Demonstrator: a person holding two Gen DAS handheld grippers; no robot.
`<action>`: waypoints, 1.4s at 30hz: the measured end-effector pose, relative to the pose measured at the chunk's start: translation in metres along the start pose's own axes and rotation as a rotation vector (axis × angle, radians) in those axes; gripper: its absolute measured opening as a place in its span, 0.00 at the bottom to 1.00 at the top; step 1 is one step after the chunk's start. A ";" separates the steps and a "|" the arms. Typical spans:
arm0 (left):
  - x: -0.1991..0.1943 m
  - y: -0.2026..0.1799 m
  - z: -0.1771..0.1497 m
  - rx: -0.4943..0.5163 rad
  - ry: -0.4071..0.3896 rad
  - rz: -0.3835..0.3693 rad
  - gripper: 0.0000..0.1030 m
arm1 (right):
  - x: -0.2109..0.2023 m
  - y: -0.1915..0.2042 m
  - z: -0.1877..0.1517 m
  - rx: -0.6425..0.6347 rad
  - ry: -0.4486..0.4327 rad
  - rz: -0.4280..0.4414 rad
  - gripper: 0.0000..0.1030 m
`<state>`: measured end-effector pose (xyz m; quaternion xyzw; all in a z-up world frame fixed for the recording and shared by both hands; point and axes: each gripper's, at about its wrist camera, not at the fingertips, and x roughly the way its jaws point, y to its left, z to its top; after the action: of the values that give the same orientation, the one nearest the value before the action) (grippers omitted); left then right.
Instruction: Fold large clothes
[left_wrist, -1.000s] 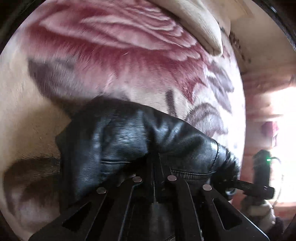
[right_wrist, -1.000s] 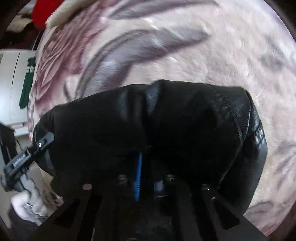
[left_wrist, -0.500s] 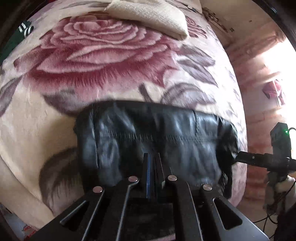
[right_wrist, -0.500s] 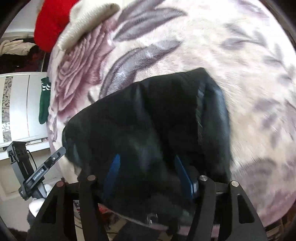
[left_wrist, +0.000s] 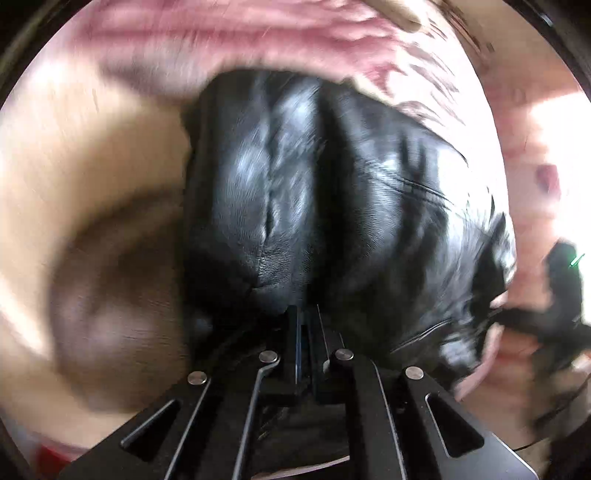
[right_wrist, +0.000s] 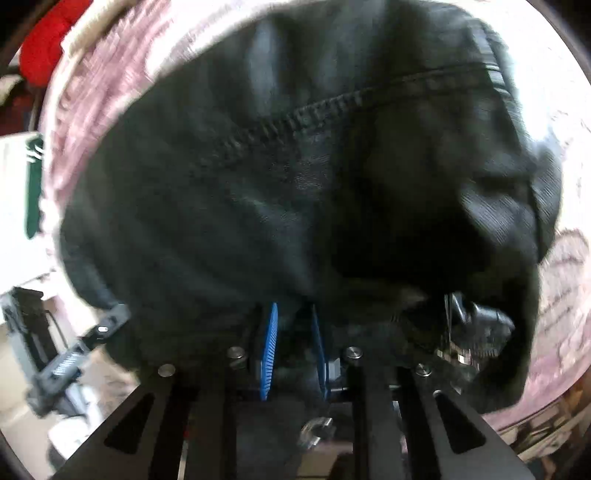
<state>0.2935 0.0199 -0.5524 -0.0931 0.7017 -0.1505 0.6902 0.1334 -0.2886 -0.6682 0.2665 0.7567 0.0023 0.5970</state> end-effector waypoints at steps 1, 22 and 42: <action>-0.008 -0.005 -0.001 0.026 -0.016 0.039 0.05 | -0.013 -0.002 -0.003 0.008 -0.013 0.028 0.36; -0.059 0.005 -0.176 -0.482 -0.110 0.371 1.00 | 0.035 -0.091 -0.103 0.246 0.309 0.511 0.36; 0.006 -0.084 -0.192 -0.358 -0.065 0.150 1.00 | -0.076 -0.120 -0.028 0.162 -0.013 0.468 0.60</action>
<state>0.0955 -0.0454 -0.5295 -0.1666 0.6995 0.0314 0.6943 0.0716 -0.4133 -0.6302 0.4816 0.6681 0.0780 0.5618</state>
